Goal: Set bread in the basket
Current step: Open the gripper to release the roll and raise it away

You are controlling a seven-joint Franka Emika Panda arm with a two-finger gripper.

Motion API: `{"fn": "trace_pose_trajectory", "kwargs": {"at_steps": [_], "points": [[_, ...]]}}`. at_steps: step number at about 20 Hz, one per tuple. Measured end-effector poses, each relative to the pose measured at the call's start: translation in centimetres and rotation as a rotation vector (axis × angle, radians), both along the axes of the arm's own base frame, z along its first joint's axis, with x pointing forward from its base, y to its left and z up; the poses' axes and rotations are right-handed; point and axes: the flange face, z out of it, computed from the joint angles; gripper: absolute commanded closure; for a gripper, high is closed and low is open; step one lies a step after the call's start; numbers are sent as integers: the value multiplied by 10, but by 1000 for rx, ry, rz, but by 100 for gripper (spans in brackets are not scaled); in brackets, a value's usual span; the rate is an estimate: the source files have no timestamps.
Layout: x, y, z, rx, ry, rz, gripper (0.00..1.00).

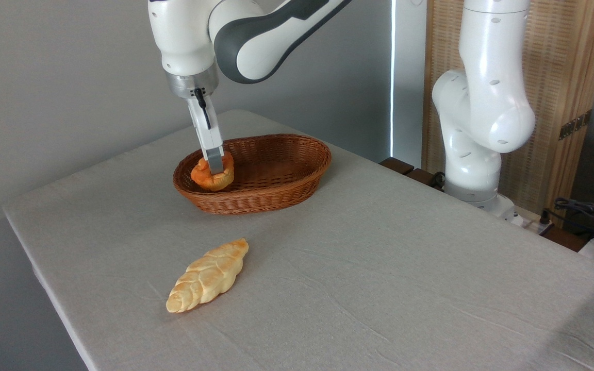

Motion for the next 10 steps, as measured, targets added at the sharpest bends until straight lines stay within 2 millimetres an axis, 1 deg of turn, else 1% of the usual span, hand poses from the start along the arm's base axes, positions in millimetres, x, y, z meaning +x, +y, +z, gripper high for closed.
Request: {"fn": "trace_pose_trajectory", "kwargs": {"at_steps": [2, 6, 8, 10], "points": [[-1, -4, 1, -26, 11, 9, 0], [1, -4, 6, -42, 7, 21, 0], [7, -1, 19, -53, -8, 61, 0], [21, 9, 44, -75, -40, 111, 0]]}}
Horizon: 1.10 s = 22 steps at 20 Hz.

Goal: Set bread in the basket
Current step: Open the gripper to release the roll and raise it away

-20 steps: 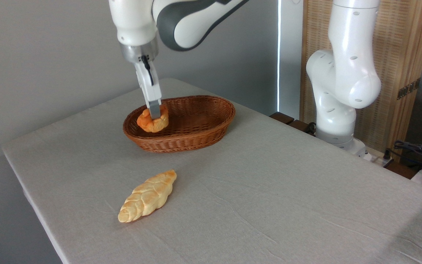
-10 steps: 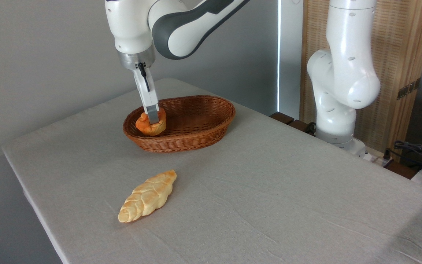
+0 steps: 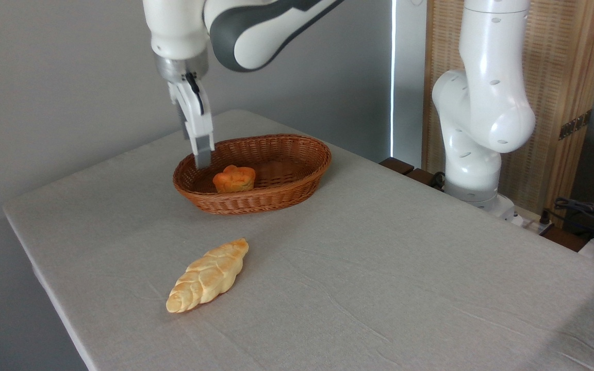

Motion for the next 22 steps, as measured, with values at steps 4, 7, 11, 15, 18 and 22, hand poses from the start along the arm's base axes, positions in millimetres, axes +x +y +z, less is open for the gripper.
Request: {"fn": "trace_pose_trajectory", "kwargs": {"at_steps": [4, 7, 11, 15, 18, 22], "points": [[30, 55, 58, -15, -20, 76, 0], [42, 104, 92, 57, -41, 114, 0], [48, 158, 114, 136, -35, 173, 0], [50, 210, 123, 152, 8, 252, 0], [48, 222, 125, 186, 28, 261, 0], [50, 202, 118, 281, 29, 275, 0]]}}
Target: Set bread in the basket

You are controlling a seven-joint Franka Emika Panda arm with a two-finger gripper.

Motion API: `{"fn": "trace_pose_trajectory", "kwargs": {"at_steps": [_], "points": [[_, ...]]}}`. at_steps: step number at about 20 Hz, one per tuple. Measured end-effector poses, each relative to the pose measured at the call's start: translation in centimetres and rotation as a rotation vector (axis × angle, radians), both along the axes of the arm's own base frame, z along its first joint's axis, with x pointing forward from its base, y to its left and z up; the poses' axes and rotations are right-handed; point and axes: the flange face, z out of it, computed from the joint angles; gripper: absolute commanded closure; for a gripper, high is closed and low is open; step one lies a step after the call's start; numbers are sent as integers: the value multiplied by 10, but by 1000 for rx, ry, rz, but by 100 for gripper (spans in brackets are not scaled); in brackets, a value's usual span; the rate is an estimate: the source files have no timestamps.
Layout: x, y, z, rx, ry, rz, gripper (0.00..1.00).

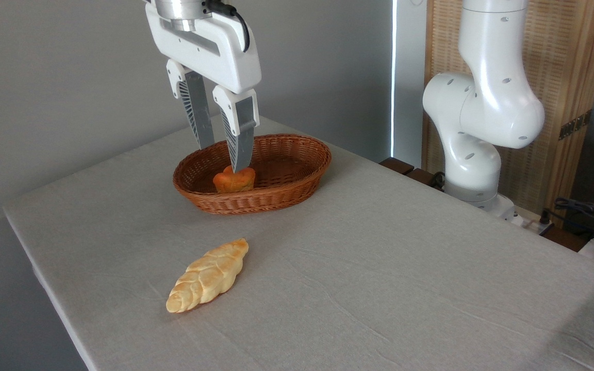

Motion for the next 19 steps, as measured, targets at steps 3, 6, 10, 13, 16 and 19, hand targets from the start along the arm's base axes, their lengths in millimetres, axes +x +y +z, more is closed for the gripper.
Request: {"fn": "trace_pose_trajectory", "kwargs": {"at_steps": [3, 6, 10, 13, 16, 19], "points": [[6, 3, 1, 10, -3, 26, 0], [9, 15, 2, 27, -8, 44, 0], [10, 21, 2, 71, -15, 47, 0], [10, 21, 3, 72, -16, 47, 0], [10, 21, 3, 72, -16, 47, 0], [10, 21, 3, 72, -15, 47, 0]]}}
